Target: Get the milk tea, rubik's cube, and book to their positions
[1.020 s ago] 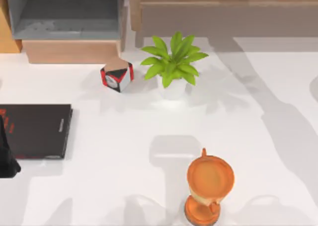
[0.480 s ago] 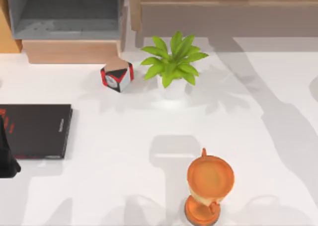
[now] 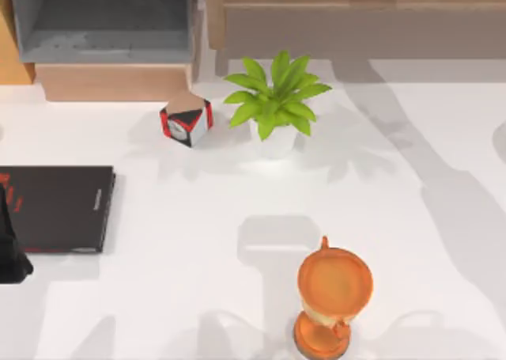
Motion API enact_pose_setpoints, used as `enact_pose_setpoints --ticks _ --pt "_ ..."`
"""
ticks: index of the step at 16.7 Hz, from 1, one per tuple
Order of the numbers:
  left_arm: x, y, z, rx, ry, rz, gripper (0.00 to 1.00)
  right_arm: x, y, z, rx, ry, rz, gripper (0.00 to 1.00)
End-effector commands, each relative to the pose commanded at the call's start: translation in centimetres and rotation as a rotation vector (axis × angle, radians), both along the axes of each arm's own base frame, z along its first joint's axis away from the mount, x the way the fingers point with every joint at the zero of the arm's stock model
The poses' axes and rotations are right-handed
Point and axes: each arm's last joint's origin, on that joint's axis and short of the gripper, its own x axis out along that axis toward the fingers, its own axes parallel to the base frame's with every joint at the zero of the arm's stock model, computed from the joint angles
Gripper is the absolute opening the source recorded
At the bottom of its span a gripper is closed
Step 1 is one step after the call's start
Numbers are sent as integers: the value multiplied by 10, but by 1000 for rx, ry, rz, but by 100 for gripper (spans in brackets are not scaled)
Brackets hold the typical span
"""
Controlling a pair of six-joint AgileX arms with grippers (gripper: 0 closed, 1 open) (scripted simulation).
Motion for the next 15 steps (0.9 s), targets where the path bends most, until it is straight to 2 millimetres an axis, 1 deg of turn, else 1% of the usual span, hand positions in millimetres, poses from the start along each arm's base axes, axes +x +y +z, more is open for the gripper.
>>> enact_pose_setpoints --ticks 4,10,12,15 --pt "0 0 0 0 0 0 100 -14 0 0 0 0 0 100" --pt "0 0 0 0 0 0 100 -14 -4 0 -1 2 -4 100" --pt "0 0 0 0 0 0 100 -23 -12 4 -2 2 0 100" --pt "0 0 0 0 0 0 100 -50 -34 12 -4 2 6 100"
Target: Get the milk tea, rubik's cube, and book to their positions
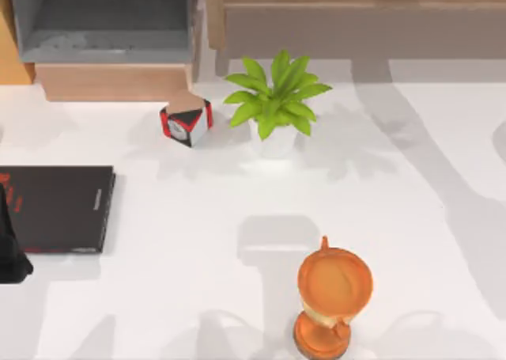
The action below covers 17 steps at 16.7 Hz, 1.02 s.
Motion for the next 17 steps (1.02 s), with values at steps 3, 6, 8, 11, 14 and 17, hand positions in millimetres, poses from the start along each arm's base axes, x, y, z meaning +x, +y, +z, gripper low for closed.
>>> enact_pose_setpoints --ticks 3,6,8,11,14,17 --pt "0 0 0 0 0 0 100 -39 -31 5 0 -2 2 100" --pt "0 0 0 0 0 0 100 -91 -66 -1 -1 -2 1 100" --pt "0 0 0 0 0 0 100 -129 -88 -15 -1 0 0 100" --pt "0 0 0 0 0 0 100 -187 -115 -53 -2 4 -2 100" --pt "0 0 0 0 0 0 100 -233 -133 -105 0 6 -2 100" --pt "0 0 0 0 0 0 100 -265 -143 -166 2 2 0 100"
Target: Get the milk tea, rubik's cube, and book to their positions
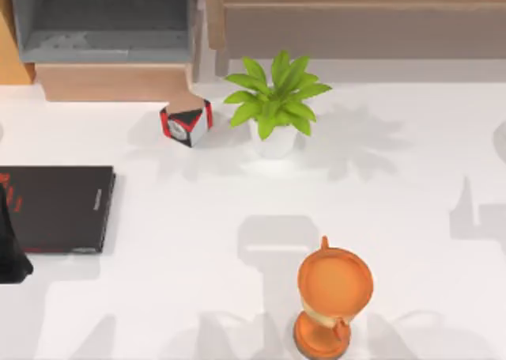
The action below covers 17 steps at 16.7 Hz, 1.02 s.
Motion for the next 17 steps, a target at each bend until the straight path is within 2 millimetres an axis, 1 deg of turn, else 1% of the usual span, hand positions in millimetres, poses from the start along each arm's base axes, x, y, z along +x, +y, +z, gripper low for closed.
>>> enact_pose_setpoints --ticks 2,3,5,6,8,13,15,17 --pt "0 0 0 0 0 0 100 -10 -3 -36 1 0 3 100" --pt "0 0 0 0 0 0 100 -12 -5 -50 2 -1 4 100" --pt "0 0 0 0 0 0 100 -14 -6 -71 3 -3 6 100" --pt "0 0 0 0 0 0 100 -14 -7 -78 3 -3 7 100" --pt "0 0 0 0 0 0 100 -14 -7 -83 3 -3 8 100" --pt "0 0 0 0 0 0 100 -14 -7 -83 3 -3 8 100" --pt "0 -1 8 -1 -12 -8 100 -14 -7 -83 3 -3 8 100" --pt "2 -2 26 -4 -30 -21 100 -14 -7 -83 3 -3 8 100"
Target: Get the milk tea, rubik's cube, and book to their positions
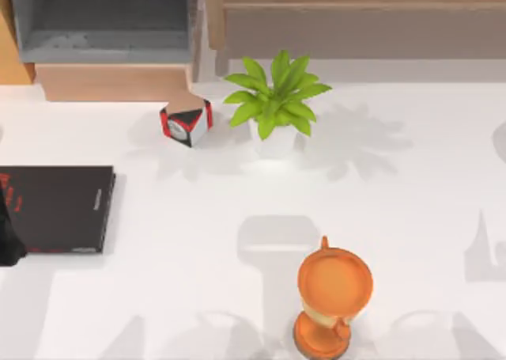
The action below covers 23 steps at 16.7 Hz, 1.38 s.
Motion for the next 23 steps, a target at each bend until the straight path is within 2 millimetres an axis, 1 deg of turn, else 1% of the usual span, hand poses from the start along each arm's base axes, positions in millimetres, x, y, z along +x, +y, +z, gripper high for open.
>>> enact_pose_setpoints --ticks 3,5,6,8,10,11,12,14,16,18,20,21,23 --pt "12 -3 37 -6 -14 -17 100 0 0 0 0 0 0 100" --pt "31 -6 63 -10 -11 -23 100 0 0 0 0 0 0 100" --pt "43 -8 75 -12 -6 -25 100 0 0 0 0 0 0 100" --pt "76 -13 97 -15 6 -25 100 0 0 0 0 0 0 100" --pt "116 -20 111 -17 21 -21 100 0 0 0 0 0 0 100" --pt "138 -25 115 -18 28 -18 100 0 0 0 0 0 0 100" --pt "160 -29 117 -18 34 -15 100 0 0 0 0 0 0 100" --pt "205 -40 113 -18 45 -9 100 0 0 0 0 0 0 100" --pt "246 -50 101 -18 52 -4 100 0 0 0 0 0 0 100" --pt "280 -60 87 -18 55 0 100 0 0 0 0 0 0 100" --pt "305 -68 73 -19 50 2 100 0 0 0 0 0 0 100" --pt "313 -71 68 -19 45 3 100 0 0 0 0 0 0 100" --pt "324 -75 63 -21 37 3 100 0 0 0 0 0 0 100"
